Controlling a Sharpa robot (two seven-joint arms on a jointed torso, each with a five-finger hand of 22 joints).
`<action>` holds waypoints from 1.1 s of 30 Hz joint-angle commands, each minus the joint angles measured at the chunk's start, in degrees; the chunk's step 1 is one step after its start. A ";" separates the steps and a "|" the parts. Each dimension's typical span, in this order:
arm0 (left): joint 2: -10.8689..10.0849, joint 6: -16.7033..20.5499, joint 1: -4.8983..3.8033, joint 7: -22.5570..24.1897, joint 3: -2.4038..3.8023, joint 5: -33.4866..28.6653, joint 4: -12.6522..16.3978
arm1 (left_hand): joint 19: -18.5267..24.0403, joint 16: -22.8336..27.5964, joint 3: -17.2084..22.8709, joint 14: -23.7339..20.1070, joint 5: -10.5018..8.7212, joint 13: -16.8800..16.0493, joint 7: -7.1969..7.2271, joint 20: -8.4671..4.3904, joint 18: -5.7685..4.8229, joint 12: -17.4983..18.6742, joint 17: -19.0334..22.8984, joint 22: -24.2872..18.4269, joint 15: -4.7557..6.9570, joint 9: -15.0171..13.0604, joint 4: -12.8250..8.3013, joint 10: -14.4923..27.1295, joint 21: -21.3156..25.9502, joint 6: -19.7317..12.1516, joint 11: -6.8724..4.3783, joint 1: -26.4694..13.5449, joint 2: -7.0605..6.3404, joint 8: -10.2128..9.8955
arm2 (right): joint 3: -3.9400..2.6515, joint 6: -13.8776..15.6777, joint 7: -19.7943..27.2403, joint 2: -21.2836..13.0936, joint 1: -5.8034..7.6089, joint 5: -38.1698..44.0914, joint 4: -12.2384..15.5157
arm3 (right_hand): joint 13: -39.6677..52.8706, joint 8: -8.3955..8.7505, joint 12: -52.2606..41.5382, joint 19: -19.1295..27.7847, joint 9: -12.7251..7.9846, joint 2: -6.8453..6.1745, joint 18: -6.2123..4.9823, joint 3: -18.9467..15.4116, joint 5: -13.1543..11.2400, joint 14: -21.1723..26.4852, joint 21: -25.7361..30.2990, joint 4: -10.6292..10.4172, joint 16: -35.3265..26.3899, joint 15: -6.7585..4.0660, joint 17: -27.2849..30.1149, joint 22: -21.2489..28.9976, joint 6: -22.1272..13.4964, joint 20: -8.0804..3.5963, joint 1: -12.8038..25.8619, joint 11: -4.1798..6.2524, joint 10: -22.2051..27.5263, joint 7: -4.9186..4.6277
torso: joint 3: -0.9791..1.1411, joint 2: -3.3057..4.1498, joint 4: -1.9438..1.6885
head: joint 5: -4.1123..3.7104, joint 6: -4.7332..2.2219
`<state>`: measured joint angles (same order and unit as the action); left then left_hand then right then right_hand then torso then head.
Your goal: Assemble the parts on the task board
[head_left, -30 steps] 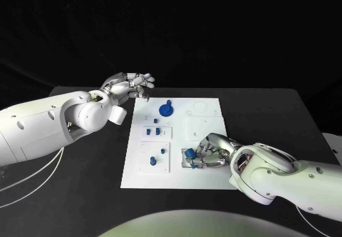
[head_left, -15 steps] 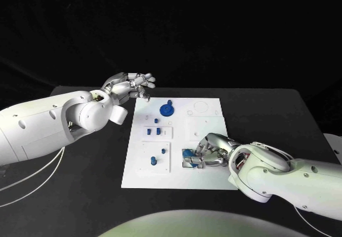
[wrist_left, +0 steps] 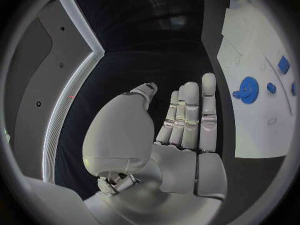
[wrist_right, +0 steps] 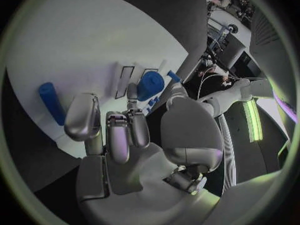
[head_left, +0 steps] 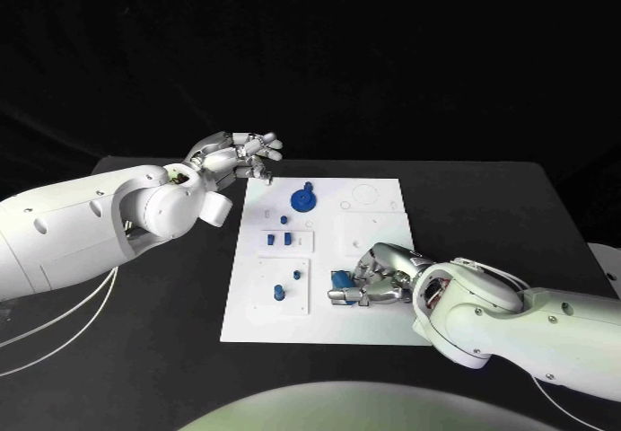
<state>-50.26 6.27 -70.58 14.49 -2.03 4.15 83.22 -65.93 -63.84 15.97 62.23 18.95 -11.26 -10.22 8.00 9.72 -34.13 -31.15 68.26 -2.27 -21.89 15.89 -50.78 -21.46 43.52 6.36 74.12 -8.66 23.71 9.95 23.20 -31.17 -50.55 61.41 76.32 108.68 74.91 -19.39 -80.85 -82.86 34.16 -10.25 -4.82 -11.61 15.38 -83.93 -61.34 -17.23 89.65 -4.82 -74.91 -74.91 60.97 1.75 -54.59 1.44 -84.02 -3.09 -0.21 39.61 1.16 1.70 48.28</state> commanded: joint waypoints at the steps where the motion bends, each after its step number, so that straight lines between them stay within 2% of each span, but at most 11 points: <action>1: 0.05 -0.63 -0.03 0.23 0.04 -0.13 0.16 | -0.25 -0.23 0.00 -0.32 -0.20 0.00 0.09 0.17 0.53 -0.20 0.06 -0.06 -0.05 -0.05 0.24 0.27 0.21 -0.43 0.00 0.05 0.60 0.39 | -0.01 -1.19 -0.03 -0.17 -0.01 0.72 0.70 | 6.13 0.18 0.21 0.16 0.10 -0.02 -0.35 -0.37 -0.20 -5.83 0.25 0.01 0.02 0.33 -13.98 -7.26 -0.36 0.01 0.69 -0.43 -0.50 -0.04 | 0.02 0.00 0.03 | 0.03 0.01; 6: -0.05 -0.61 -0.03 0.21 0.04 -0.13 0.17 | -0.25 -0.23 0.00 -0.32 -0.20 0.00 0.09 0.17 0.53 -0.20 0.06 -0.06 -0.05 -0.05 0.24 0.27 0.21 -0.43 0.00 0.05 0.60 0.39 | -0.01 -1.20 0.04 -1.18 -0.01 0.85 2.16 | 6.29 0.20 0.05 0.10 0.14 0.03 -0.32 -0.43 -0.30 -5.86 0.06 0.02 0.06 0.34 -14.11 -7.32 -0.37 0.02 0.91 -0.44 -0.60 -0.04 | 0.01 -0.04 0.06 | 0.13 0.10; 12: -0.15 -0.57 -0.03 0.18 0.04 -0.13 0.14 | -0.25 -0.23 0.00 -0.32 -0.20 0.00 0.09 0.17 0.53 -0.20 0.06 -0.06 -0.05 -0.05 0.24 0.27 0.21 -0.43 0.00 0.05 0.60 0.39 | -0.01 -1.21 0.05 -2.67 0.20 1.29 3.55 | 6.58 0.11 -0.22 -0.04 0.35 0.85 -0.26 0.07 0.24 -5.89 -0.26 0.06 0.11 0.33 -14.28 -7.43 -0.16 0.03 0.83 -0.41 -0.80 0.01 | -0.01 -0.07 0.13 | 0.18 0.04; 15: -0.15 -0.59 -0.03 0.17 0.03 -0.13 0.13 | -0.25 -0.23 0.00 -0.32 -0.20 0.00 0.09 0.17 0.53 -0.20 0.06 -0.06 -0.05 -0.05 0.24 0.27 0.21 -0.43 0.00 0.05 0.60 0.39 | -0.01 -1.40 0.07 -3.08 0.28 1.37 3.89 | 6.61 0.10 -0.24 -0.12 0.47 1.21 -0.23 0.38 0.76 -5.91 -0.43 0.07 0.13 0.32 -14.37 -7.49 -0.10 0.03 0.60 -0.38 -0.83 0.04 | 0.01 -0.02 0.04 | 0.18 0.01; 18: -0.16 -0.60 -0.03 0.15 0.03 -0.13 0.12 | -0.25 -0.23 0.00 -0.32 -0.20 0.00 0.09 0.17 0.53 -0.20 0.06 -0.06 -0.05 -0.05 0.24 0.27 0.21 -0.43 0.00 0.05 0.60 0.39 | -0.01 -2.03 0.14 -3.34 0.32 1.37 4.07 | 6.67 0.13 -0.25 -0.22 0.73 2.53 -0.20 1.58 1.24 -5.93 -0.53 0.16 0.16 0.27 -14.46 -7.58 0.00 0.00 -1.14 -0.33 -0.88 0.10 | 0.04 0.00 0.01 | 0.13 0.00; 20: -0.17 -0.58 -0.03 0.14 0.03 -0.13 0.12 | -0.25 -0.23 0.00 -0.32 -0.20 0.00 0.09 0.17 0.53 -0.20 0.06 -0.06 -0.05 -0.05 0.24 0.27 0.21 -0.43 0.00 0.05 0.60 0.39 | -0.01 -2.47 0.16 -3.45 0.34 1.36 4.10 | 6.75 0.18 -0.30 -0.27 0.90 3.89 -0.20 2.58 0.91 -5.93 -0.54 0.28 0.16 0.25 -14.47 -7.62 0.03 -0.04 -3.20 -0.27 -0.93 0.12 | 0.02 0.01 0.01 | 0.10 0.03; 21: -0.19 -0.58 -0.03 0.13 0.03 -0.13 0.12 | -0.25 -0.23 0.00 -0.32 -0.20 0.00 0.09 0.17 0.53 -0.20 0.06 -0.06 -0.05 -0.05 0.24 0.27 0.21 -0.43 0.00 0.05 0.60 0.39 | -0.01 -2.71 0.17 -3.50 0.34 1.36 4.09 | 6.80 0.28 -0.30 -0.30 1.02 5.04 -0.19 3.69 1.05 -5.94 -0.53 0.42 0.17 0.20 -14.51 -7.66 0.03 -0.08 -6.85 -0.24 -0.95 0.20 | 0.02 0.01 0.01 | 0.10 0.03; 24: -0.22 -0.58 -0.03 0.08 0.03 -0.13 0.13 | -0.25 -0.23 0.00 -0.32 -0.20 0.00 0.09 0.17 0.53 -0.20 0.06 -0.06 -0.05 -0.05 0.24 0.27 0.21 -0.43 0.00 0.05 0.60 0.39 | -0.01 -3.05 0.16 -3.56 0.35 1.43 3.90 | 6.94 0.46 -0.37 -0.36 1.22 6.34 -0.17 4.31 1.27 -5.93 -0.55 0.51 0.16 0.11 -14.47 -7.76 0.17 -0.15 -11.16 -0.13 -1.03 0.32 | -0.01 0.01 0.01 | 0.11 0.00; 33: -0.24 -0.68 -0.03 -0.01 0.03 -0.13 0.18 | -0.25 -0.23 0.00 -0.32 -0.20 0.00 0.09 0.17 0.53 -0.20 0.06 -0.06 -0.05 -0.05 0.24 0.27 0.21 -0.43 0.00 0.05 0.60 0.39 | -0.01 -2.96 0.01 -2.58 0.39 1.65 1.97 | 7.25 0.55 -0.60 -0.53 1.48 8.25 -0.10 4.35 4.40 -5.97 -0.84 0.52 0.21 -0.13 -14.65 -7.98 0.94 -0.34 -14.24 0.17 -1.24 0.67 | -0.03 0.02 -0.05 | 0.06 -0.02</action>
<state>-50.55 6.28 -70.58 14.32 -2.04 4.15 83.24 -65.93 -63.84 15.97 62.23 18.95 -11.26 -10.22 7.99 9.72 -34.12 -31.16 68.27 -2.27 -21.87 15.89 -50.79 -21.46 43.52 6.36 74.13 -8.66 23.71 9.92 21.37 -31.04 -53.25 61.84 77.02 111.05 74.95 -19.05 -81.08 -83.09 35.58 -2.41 -4.83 -7.48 19.47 -83.93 -61.93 -16.76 89.65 -4.82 -74.90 -74.95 61.61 1.52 -67.90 1.44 -84.02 -2.45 -0.23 39.63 1.15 1.80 48.28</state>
